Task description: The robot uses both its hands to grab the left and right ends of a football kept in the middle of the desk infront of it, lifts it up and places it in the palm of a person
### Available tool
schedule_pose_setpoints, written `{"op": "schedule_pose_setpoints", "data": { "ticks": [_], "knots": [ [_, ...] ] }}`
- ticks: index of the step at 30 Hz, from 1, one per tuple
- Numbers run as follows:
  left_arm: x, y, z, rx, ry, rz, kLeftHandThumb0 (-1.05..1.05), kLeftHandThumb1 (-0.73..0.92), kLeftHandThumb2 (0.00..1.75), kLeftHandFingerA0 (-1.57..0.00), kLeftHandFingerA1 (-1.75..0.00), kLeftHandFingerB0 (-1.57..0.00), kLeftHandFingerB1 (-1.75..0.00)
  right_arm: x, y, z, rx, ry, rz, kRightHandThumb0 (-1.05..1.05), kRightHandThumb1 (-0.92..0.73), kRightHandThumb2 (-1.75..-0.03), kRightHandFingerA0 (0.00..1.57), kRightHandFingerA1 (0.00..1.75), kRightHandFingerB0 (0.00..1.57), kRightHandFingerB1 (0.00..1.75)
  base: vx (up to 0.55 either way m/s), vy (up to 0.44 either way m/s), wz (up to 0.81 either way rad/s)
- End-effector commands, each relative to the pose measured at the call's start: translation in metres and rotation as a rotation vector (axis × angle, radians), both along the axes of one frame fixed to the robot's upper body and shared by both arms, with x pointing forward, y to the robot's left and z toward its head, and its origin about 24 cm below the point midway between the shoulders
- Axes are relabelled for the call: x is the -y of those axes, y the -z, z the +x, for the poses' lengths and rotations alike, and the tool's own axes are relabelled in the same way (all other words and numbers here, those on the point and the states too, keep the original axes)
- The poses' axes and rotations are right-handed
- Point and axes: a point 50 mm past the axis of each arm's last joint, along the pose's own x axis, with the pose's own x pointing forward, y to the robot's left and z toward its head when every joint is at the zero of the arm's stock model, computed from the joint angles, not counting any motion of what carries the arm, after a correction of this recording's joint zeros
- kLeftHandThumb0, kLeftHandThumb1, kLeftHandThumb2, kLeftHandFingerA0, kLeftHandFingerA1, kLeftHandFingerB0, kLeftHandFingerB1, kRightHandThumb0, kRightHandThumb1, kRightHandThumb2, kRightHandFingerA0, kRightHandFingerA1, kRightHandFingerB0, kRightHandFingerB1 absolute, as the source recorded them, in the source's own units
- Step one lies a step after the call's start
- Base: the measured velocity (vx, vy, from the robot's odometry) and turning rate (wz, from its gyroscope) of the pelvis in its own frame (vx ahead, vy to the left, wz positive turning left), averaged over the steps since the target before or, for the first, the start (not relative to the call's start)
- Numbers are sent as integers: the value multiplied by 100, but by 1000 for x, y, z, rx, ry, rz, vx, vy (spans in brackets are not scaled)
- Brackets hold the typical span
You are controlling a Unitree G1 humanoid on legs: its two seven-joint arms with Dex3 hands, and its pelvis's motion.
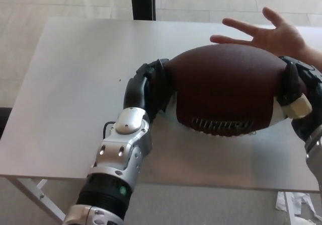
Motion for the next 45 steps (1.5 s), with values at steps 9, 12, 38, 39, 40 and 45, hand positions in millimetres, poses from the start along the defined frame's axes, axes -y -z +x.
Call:
{"op": "schedule_pose_setpoints", "data": {
  "ticks": [9, 12, 38, 39, 40, 45],
  "knots": [
    [91, -127, 35, 86, 400, -278, -65, 53, 96, -126, -146, -52, -63, -65, -142, 49, 304, -217, 272, -32, -63, -61, 108, 117, 89, 79, 0, 0, 0],
    [86, -144, 44, 142, 412, -200, -62, 61, 59, -64, -126, -60, -55, -59, -161, 57, 299, -194, 275, -30, -70, -62, 102, 133, 79, 79, 0, 0, 0],
    [67, -126, 62, 142, 517, 998, -59, 46, 85, -73, -103, -33, -54, 12, -110, 101, 52, 216, 222, -20, -62, -64, 92, 135, 77, 70, 0, 0, 0],
    [66, -123, 61, 147, 520, 1025, -59, 46, 85, -73, -103, -33, -54, 15, -107, 101, 40, 231, 197, -20, -62, -64, 92, 135, 77, 70, 0, 0, 0],
    [66, -123, 61, 145, 520, 1027, -59, 46, 85, -73, -103, -33, -54, 15, -107, 101, 39, 231, 197, -20, -62, -64, 92, 135, 77, 70, 0, 0, 0],
    [62, -104, 58, 124, 533, 1152, -61, 47, 86, -39, -59, -70, -67, 20, -86, 100, -46, 274, 35, -20, -59, -61, 101, 115, 86, 72, 0, 0, 0]
  ]
}}
